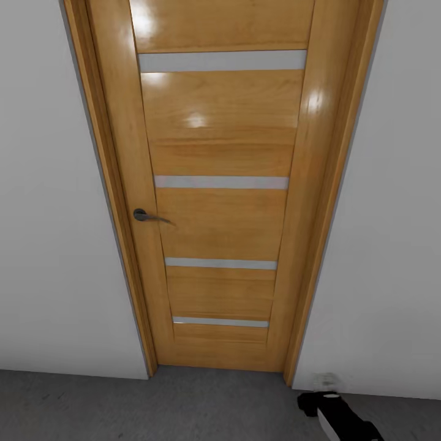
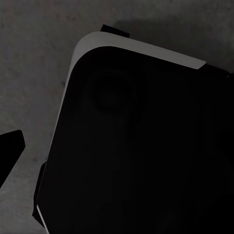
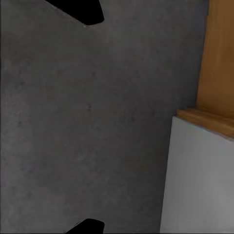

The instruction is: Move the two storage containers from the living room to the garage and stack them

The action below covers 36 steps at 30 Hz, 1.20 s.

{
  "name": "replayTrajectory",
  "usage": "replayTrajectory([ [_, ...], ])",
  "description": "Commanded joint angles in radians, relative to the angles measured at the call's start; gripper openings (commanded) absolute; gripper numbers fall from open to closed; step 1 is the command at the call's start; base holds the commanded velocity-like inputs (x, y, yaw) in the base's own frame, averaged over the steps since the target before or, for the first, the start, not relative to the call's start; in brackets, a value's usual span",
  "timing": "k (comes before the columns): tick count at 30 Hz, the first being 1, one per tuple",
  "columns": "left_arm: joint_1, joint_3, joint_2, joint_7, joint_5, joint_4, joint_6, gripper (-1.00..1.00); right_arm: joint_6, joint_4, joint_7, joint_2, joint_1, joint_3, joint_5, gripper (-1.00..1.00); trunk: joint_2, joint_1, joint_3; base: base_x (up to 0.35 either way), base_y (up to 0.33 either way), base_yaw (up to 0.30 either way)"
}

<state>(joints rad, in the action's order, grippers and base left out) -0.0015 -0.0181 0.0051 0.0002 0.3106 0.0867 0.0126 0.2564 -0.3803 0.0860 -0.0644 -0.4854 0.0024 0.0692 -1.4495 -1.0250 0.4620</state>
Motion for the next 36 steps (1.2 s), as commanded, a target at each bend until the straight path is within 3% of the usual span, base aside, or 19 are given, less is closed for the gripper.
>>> replayTrajectory([
  [1, 0.000, -0.002, 0.000, 0.000, 0.004, 0.001, 0.001, 1.00, 0.006, 0.005, 0.008, 0.021, -0.019, 0.000, 0.022, 1.00, -0.001, 0.000, 0.001, 0.000, 0.000, 0.000],
  [4, 0.000, -0.001, 0.000, 0.000, 0.004, 0.001, 0.001, 1.00, 0.005, 0.005, 0.031, 0.095, -0.045, 0.001, 0.097, 1.00, -0.001, 0.000, 0.001, 0.000, 0.000, 0.000],
  [7, 0.000, -0.001, 0.000, 0.000, 0.004, 0.001, 0.001, 1.00, 0.005, 0.004, 0.046, 0.153, -0.051, 0.001, 0.155, 1.00, -0.001, 0.000, 0.001, 0.000, 0.000, 0.000],
  [9, 0.000, -0.001, 0.000, 0.000, 0.004, 0.001, 0.001, 1.00, 0.004, 0.003, 0.061, 0.207, -0.059, 0.001, 0.207, 1.00, -0.001, 0.000, 0.001, 0.000, 0.000, 0.000],
  [11, 0.000, -0.001, 0.000, 0.000, 0.004, 0.001, 0.001, 1.00, 0.005, 0.003, 0.070, 0.239, -0.071, 0.000, 0.231, 1.00, -0.001, 0.000, 0.001, 0.000, 0.000, 0.000],
  [16, 0.000, -0.001, -0.001, 0.000, 0.004, 0.002, 0.001, 1.00, 0.011, 0.003, 0.082, 0.239, -0.125, -0.001, 0.245, 1.00, -0.001, 0.000, 0.001, 0.000, 0.000, 0.000],
  [24, 0.000, -0.001, -0.001, 0.000, 0.004, 0.001, 0.001, 1.00, 0.018, 0.004, 0.081, 0.239, -0.260, -0.005, 0.241, 1.00, -0.001, 0.000, 0.001, 0.000, 0.000, 0.000],
  [31, 0.000, -0.001, -0.001, 0.000, 0.004, 0.002, 0.001, 1.00, -0.013, -0.032, 0.057, 0.239, -0.299, 0.000, 0.241, 1.00, -0.001, 0.000, 0.001, 0.000, 0.000, 0.000],
  [36, -0.001, -0.002, -0.001, 0.000, 0.003, 0.002, 0.002, 1.00, -0.043, -0.019, 0.036, 0.239, -0.317, 0.029, 0.225, 1.00, -0.001, 0.000, 0.001, 0.000, 0.000, 0.000],
])
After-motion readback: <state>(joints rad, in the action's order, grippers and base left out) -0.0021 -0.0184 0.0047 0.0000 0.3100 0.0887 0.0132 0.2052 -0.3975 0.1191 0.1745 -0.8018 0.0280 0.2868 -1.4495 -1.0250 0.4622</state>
